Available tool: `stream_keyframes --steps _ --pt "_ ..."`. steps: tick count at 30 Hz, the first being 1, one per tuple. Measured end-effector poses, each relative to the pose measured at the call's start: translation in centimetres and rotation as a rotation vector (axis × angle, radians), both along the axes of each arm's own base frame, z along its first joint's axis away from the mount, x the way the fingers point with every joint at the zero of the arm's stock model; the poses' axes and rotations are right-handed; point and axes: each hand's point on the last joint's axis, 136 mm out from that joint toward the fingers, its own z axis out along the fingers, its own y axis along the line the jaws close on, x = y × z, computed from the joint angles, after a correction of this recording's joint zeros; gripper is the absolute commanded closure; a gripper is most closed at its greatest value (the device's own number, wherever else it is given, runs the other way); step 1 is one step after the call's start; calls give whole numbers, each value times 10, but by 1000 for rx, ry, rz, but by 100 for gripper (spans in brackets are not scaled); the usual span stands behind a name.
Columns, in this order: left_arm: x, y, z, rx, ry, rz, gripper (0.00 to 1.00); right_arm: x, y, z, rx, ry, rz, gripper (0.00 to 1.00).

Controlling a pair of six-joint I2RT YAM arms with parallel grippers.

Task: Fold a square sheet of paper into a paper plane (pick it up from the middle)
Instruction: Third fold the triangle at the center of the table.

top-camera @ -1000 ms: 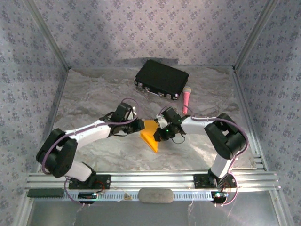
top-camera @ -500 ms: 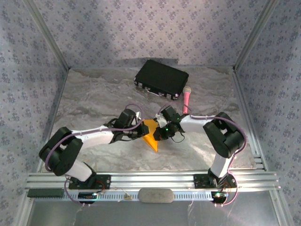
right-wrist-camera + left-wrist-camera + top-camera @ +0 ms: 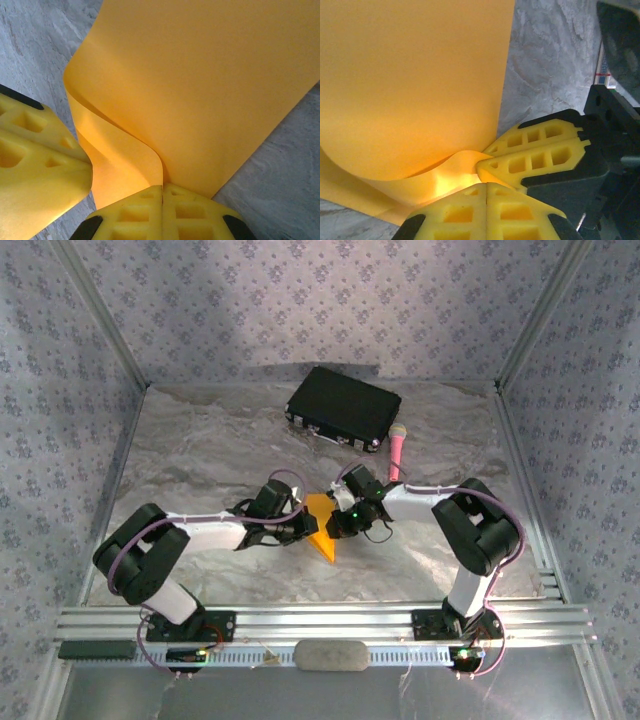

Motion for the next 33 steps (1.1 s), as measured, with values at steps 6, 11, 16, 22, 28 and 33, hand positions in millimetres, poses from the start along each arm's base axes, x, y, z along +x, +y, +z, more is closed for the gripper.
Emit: stream_keyframes --steps 6,11,16,22,28,33 --pt "1 -1 -3 -2 4 5 100 0 0 0 0 0 0 100" --pt "1 -1 -6 2 9 5 100 0 0 0 1 0 -1 100" --pt "0 2 -12 17 16 10 100 0 0 0 1 -1 -1 100" --pt "-3 7 -29 54 43 18 100 1 0 0 2 -2 -1 100" --pt "-2 6 -30 48 37 18 100 1 0 0 3 -3 -1 98" --pt "-2 6 -30 46 34 18 100 1 0 2 5 2 -17 83"
